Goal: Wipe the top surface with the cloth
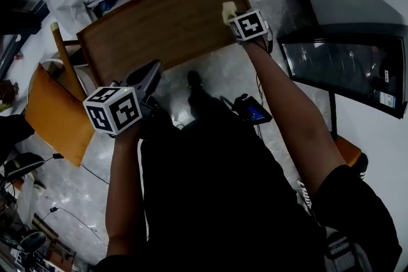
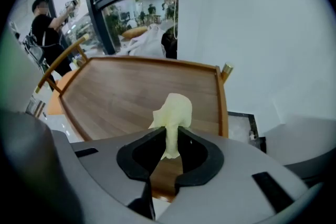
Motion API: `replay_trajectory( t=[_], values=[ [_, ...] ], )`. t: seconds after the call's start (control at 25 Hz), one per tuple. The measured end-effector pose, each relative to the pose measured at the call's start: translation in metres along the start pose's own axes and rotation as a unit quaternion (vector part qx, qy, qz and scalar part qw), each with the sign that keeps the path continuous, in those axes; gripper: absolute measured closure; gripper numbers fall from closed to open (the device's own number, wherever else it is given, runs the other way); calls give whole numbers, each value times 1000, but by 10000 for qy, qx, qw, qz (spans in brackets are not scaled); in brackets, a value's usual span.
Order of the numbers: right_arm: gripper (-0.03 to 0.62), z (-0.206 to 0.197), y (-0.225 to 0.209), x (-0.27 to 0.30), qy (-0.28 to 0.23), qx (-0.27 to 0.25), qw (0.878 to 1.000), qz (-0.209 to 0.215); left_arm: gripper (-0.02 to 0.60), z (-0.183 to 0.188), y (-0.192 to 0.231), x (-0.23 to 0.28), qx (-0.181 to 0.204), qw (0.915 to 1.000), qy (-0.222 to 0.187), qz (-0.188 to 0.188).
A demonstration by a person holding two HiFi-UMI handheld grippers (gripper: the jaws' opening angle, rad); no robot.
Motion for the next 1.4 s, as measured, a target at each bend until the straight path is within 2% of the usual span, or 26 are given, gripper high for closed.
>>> replay_trajectory(
  t=[0.16,0.32,0.56,0.84,0.96,1.04,1.2,1.4],
  values=[
    [520,48,60,3,-630,-3,9971,436,569,-13,32,-39,-154,9998,-2,99],
    [520,93,152,24,-904,-304,9896,1081,569,-20,70,-87,-147,9995,-128,228],
    [520,117,320,91,-889,-800,9623,2443,569,-39,132,-149,-224,9980,-292,520],
    [520,115,447,148,-445,-1277,9443,2999,569,-67,188,-195,-277,9968,-183,722],
    [520,107,464,168,-170,-1433,9470,2869,569,-74,196,-202,-276,9970,-133,716],
    [520,99,466,177,-19,-1356,9502,2805,569,-77,196,-204,-246,9971,-111,707],
    [520,95,463,182,-69,-1361,9483,2866,569,-83,195,-204,-247,9974,-86,675],
    [520,81,451,183,140,-1349,9482,2874,569,-83,188,-194,-236,9976,16,646]
  ],
)
Point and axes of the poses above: the fingertips, and each gripper's own axes: x forward along the fingers, y to its left, z out of its top, the point moved 5 cm from there along -x, backward along the fingers, and after that the axes turned 15 degrees about z, right-handed, at the moved point
